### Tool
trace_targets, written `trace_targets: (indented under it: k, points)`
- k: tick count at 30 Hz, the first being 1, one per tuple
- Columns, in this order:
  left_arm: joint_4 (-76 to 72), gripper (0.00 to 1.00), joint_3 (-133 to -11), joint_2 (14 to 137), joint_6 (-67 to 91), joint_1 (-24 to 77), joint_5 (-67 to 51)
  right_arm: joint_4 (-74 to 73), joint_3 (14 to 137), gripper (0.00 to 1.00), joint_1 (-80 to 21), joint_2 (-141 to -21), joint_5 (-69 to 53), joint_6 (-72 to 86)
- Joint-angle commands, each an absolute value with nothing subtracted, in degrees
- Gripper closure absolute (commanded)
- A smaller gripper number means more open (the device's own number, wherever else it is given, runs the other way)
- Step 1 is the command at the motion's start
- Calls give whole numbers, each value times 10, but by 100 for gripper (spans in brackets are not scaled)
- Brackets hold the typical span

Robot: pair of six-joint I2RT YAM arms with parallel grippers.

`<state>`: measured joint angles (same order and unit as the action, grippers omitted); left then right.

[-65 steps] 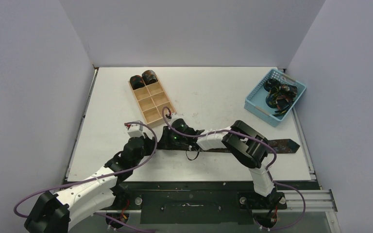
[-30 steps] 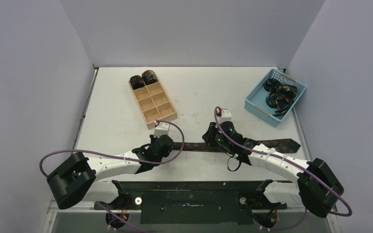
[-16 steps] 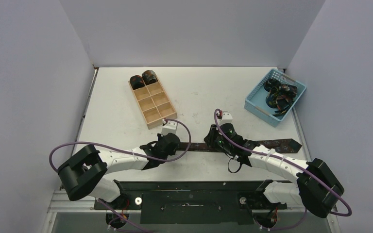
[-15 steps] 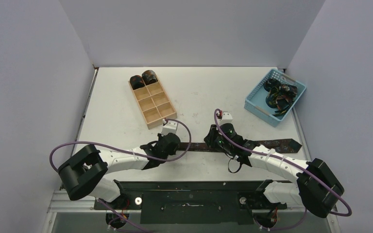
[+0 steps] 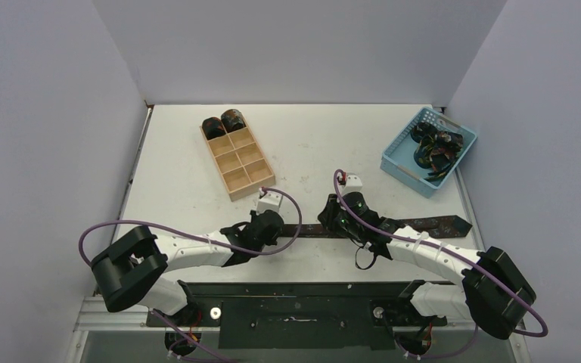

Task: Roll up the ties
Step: Roll the tie at the center of the board.

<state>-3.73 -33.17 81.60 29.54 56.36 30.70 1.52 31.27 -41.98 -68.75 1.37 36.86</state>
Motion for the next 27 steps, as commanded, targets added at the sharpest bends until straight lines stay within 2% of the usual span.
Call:
trace_targets:
  k: [1, 8, 14, 27]
  points:
    - [-62, 98, -352, 794, 293, 576, 302, 33, 321, 81, -417, -682, 30, 372]
    - [-66, 91, -357, 814, 295, 587, 292, 31, 321, 81, -417, -686, 30, 373]
    - [-70, 72, -354, 824, 304, 596, 278, 30, 319, 81, -417, -686, 29, 374]
    - [-70, 59, -352, 800, 327, 596, 258, 33, 323, 80, -417, -691, 11, 378]
